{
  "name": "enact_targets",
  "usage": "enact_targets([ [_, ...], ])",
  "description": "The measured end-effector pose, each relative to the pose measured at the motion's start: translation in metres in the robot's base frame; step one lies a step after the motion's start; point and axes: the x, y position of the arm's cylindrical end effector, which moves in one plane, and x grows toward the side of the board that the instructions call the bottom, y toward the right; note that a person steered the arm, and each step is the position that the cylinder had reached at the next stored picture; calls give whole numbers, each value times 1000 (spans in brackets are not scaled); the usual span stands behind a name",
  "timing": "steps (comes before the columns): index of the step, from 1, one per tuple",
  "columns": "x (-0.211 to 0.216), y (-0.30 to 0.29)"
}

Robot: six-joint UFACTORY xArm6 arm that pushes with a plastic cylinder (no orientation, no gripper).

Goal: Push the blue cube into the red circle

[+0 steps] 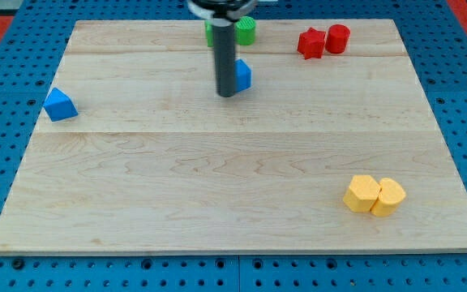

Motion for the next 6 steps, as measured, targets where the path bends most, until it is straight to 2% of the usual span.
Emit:
enact_targets([
  [1, -17, -26],
  [2, -37, -20],
  [3, -44, 64],
  [4, -44, 108],
  [5, -42, 110],
  [6, -61, 123],
])
